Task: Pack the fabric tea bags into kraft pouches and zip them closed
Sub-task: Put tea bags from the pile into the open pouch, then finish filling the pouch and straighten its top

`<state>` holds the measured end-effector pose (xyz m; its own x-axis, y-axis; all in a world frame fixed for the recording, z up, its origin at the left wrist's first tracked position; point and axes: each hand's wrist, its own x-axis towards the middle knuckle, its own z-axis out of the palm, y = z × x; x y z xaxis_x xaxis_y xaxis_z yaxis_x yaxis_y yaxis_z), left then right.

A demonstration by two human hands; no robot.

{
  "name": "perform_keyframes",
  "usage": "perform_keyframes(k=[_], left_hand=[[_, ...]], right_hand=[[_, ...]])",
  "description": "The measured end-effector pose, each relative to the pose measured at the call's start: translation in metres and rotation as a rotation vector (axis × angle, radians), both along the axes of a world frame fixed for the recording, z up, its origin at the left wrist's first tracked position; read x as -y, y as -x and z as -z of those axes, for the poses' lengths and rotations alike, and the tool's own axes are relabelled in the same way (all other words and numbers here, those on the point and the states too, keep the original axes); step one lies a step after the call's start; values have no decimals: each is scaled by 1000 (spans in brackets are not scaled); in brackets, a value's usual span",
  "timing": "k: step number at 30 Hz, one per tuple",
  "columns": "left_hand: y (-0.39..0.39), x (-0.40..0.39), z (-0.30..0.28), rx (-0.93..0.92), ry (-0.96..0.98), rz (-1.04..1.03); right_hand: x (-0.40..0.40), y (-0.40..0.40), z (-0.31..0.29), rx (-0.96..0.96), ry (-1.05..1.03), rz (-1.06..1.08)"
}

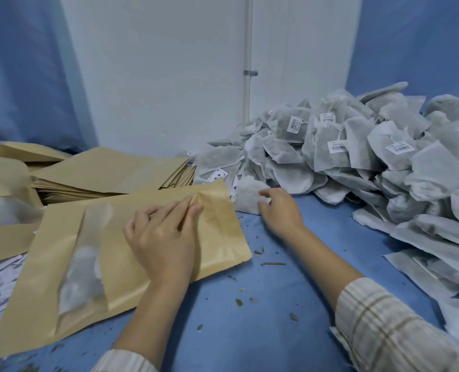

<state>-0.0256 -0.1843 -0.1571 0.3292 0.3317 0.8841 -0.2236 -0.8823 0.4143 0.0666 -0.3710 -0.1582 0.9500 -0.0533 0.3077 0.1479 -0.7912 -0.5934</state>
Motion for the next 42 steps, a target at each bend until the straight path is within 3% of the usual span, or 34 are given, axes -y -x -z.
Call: perform_keyframes(k=[2, 4, 9, 12, 17, 20, 22, 26, 29, 32, 35, 42], left_hand=[[0, 0, 0, -21, 19, -4], [0, 0, 0, -22, 19, 8], [-1, -2, 2, -40, 32, 18], [-2, -1, 2, -41, 31, 14], [-2, -1, -1, -58, 67, 27], [6, 3, -6, -132, 144, 56], [14, 10, -12, -151, 188, 128], [37, 29, -26, -100, 224, 379], [54, 35, -31, -81, 152, 449], [72, 23, -39, -43, 66, 452], [86, -1, -52, -8, 75, 437], [116, -79, -71, 1, 88, 355]], right_hand=[[0, -13, 9, -100, 250, -16], [-4, -22, 16, -135, 344, -46], [-7, -25, 19, 95, 298, 8], [2, -14, 9, 164, -40, 104], [24, 14, -7, -84, -1109, -74], [32, 39, -12, -198, -1313, -263], [26, 56, -19, -285, -1219, -367], [-9, 90, -35, -397, -716, -377], [-34, 108, -54, -490, -785, -366], [-58, 117, -67, -518, -800, -485], [-80, 131, -76, -553, -878, -513], [-168, 142, -84, -509, -839, -608]])
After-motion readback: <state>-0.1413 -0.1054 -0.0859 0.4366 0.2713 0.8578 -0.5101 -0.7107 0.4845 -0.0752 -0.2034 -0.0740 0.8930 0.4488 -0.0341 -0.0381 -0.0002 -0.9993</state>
